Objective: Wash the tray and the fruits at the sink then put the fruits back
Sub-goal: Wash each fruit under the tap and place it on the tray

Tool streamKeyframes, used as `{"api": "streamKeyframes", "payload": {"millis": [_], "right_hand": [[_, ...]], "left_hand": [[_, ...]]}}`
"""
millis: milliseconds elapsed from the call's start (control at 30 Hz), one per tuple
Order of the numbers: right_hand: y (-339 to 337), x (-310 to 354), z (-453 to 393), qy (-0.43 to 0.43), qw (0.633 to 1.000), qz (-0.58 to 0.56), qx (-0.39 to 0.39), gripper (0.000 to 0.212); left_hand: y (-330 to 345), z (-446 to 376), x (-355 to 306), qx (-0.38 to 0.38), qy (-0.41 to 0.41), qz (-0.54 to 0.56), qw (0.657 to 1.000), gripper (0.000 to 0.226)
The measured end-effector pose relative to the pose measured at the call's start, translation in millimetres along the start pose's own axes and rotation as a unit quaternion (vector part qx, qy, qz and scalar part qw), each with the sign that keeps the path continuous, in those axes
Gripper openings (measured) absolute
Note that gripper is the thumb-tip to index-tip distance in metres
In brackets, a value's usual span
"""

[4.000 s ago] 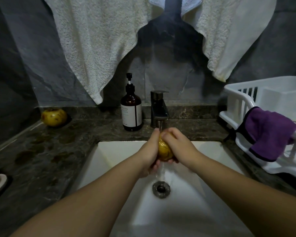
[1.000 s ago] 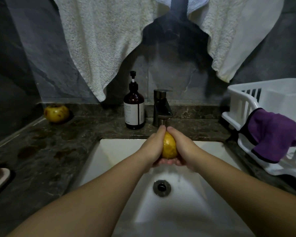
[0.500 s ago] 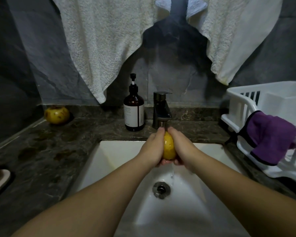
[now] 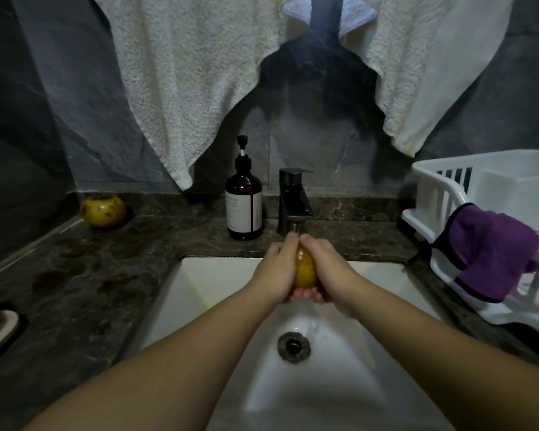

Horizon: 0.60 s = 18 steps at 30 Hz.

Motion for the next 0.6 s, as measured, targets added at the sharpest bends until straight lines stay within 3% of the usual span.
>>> {"api": "streamKeyframes", "payload": {"millis": [67, 200, 300, 433, 533, 600], "right_hand": [[-3, -1, -1, -0.034, 0.999, 0.035, -0.005, 0.041], [1, -9, 0, 0.056, 0.998, -0.012, 0.014, 0.052], [-1, -2, -3, -0.010, 0.999, 0.037, 0.001, 0.033], [10, -8, -1, 0.072, 0.996, -0.007, 0.045, 0.063], [7, -1, -6, 0.000, 0.999, 0.035, 0.006, 0.043], [6, -1, -5, -0.005, 0.999, 0.046, 0.005, 0.042]], "left_hand": [[1, 4, 4, 0.033, -0.035, 0.012, 0.999, 0.062], [-3, 1, 1, -0.021, 0.006, -0.027, 0.999, 0.055], [2, 7, 6, 0.026, -0.060, 0.056, 0.996, 0.055], [-7, 3, 4, -0.037, -0.006, -0.006, 0.999, 0.059], [-5, 5, 7, 0.004, -0.044, 0.039, 0.998, 0.060], [-5, 7, 6, 0.017, -0.050, 0.048, 0.997, 0.060]]}}
Point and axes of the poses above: each hand's wrist, its own z-axis away from the middle knuckle, its own y-axis out of the palm, x = y × z, the point moved 5 cm from there along -z, towards the middle knuckle, and after that the axes turned 1 degree about -z, right-handed, at the moved point
